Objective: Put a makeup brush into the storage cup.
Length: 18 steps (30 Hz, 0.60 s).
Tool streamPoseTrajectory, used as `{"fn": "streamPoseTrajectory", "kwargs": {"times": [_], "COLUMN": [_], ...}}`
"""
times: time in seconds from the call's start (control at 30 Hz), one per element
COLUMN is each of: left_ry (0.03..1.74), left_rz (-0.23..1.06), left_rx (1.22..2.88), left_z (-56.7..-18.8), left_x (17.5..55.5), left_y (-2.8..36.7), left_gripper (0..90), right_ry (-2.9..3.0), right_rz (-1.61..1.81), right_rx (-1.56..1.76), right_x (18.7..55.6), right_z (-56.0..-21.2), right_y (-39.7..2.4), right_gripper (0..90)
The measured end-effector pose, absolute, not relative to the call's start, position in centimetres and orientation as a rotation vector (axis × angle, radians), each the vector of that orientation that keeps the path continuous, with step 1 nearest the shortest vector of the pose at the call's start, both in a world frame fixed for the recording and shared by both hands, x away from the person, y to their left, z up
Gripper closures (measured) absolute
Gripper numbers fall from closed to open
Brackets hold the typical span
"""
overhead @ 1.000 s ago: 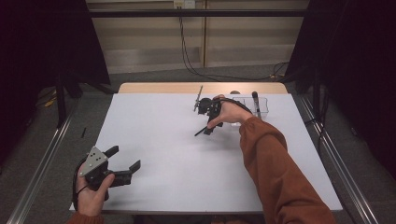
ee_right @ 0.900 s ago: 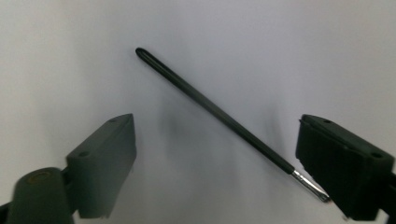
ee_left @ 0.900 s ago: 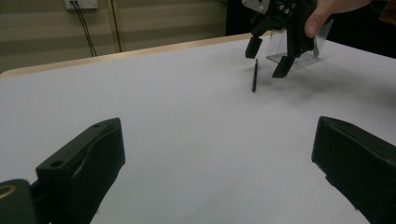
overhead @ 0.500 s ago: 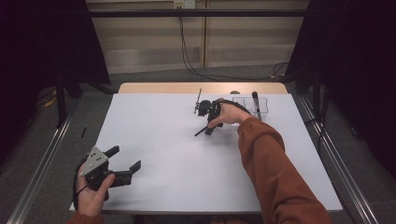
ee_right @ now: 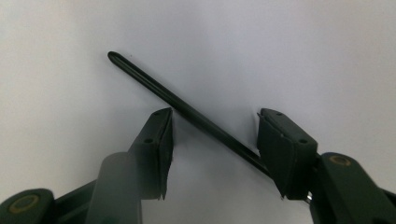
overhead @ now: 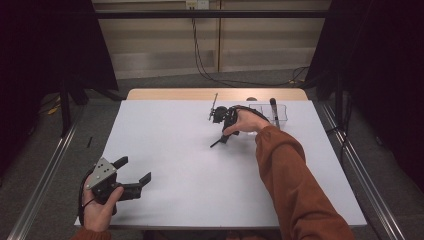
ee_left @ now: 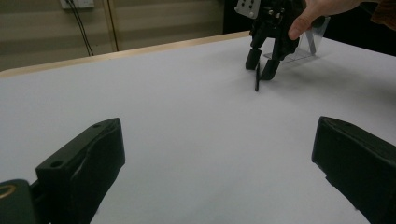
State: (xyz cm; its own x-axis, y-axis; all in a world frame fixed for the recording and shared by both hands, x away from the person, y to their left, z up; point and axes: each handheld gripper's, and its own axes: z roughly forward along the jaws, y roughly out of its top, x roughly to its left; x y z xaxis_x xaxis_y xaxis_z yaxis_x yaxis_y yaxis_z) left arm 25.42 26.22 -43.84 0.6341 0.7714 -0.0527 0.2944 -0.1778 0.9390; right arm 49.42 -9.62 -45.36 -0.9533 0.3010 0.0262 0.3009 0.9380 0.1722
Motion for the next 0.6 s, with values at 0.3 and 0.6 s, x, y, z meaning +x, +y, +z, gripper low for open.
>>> {"fn": "streamPoseTrajectory", "kwargs": {"times": [0.3,0.6], "left_ry": [0.864,0.864], "left_rz": [0.540,0.539], "left_rx": [1.757,1.757], "left_z": [-43.84,-43.84], "left_x": [25.48,25.51], "left_y": [26.14,26.12], "left_gripper": [2.5,2.4], "right_ry": [3.103,3.109], "right_rz": [0.288,0.322], "right_rx": [0.413,0.389], "right_x": [49.02,49.07], "right_z": [-45.16,-45.18], "right_y": [-9.26,-9.07], "right_gripper": [68.7,82.5]}}
